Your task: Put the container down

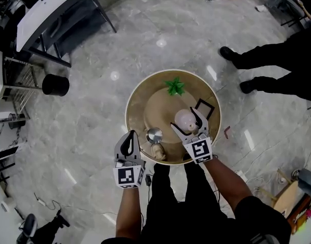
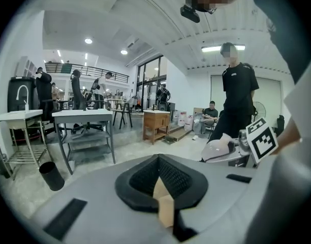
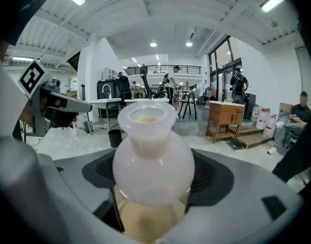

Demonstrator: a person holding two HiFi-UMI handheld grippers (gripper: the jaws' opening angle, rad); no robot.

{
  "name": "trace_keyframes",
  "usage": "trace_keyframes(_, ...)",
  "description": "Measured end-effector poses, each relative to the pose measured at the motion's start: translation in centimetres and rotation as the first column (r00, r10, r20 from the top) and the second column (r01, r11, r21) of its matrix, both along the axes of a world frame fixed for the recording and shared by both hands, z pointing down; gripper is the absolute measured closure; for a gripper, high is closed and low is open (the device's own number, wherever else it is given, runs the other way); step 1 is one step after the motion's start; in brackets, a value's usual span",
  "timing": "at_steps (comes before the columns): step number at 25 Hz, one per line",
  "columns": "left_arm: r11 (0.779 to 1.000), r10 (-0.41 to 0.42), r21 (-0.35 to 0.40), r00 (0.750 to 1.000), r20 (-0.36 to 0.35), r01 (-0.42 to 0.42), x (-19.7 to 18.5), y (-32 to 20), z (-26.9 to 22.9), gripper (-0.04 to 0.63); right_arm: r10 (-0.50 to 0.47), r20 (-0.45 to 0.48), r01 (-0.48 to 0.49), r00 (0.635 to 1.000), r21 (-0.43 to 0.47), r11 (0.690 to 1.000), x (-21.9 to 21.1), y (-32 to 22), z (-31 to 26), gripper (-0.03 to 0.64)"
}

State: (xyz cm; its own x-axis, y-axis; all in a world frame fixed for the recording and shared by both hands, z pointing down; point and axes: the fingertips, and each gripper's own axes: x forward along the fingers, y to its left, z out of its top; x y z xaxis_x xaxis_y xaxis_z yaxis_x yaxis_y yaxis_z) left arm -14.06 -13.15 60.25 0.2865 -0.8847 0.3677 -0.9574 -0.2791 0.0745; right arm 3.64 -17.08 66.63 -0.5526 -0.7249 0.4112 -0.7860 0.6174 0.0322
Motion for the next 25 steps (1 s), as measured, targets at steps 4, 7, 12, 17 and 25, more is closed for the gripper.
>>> trace_keyframes(4, 1.000, -0.006, 0.000, 1.000, -0.005, 0.006, 0.1, -1.1, 1.7, 0.595, -0.002, -0.041, -0.001, 0.999, -0.067, 0.998, -0.7, -0.9, 5.4, 0.218)
trace_keyframes(7, 1.000, -0.013, -0.012, 1.000, 0.002, 0.013, 0.0, -0.7, 3.4, 0.595, -0.020, -0.060, 0.014, 0.998, -0.096, 0.995, -1.3, -0.8, 10.3, 0.219)
trace_keyframes(12, 0.999, -0.006, -0.044, 1.000, -0.009, 0.005, -0.8, 0.0, 6.7, 0.595, 0.011, -0.091, -0.027, 0.996, -0.175, 0.984, -2.5, -0.6, 17.1, 0.219)
trace_keyframes(17, 0.999, 0.006, -0.054, 1.000, -0.008, -0.007, -1.5, -0.3, 8.8, 0.595, 0.023, -0.142, -0.058, 0.990, -0.244, 0.968, -3.0, -0.3, 21.8, 0.219)
trace_keyframes(25, 0.999, -0.003, -0.053, 1.000, -0.011, 0.002, -2.2, -0.8, 10.4, 0.595, 0.003, -0.203, -0.066, 0.979, -0.304, 0.950, -3.5, 0.2, 26.5, 0.219)
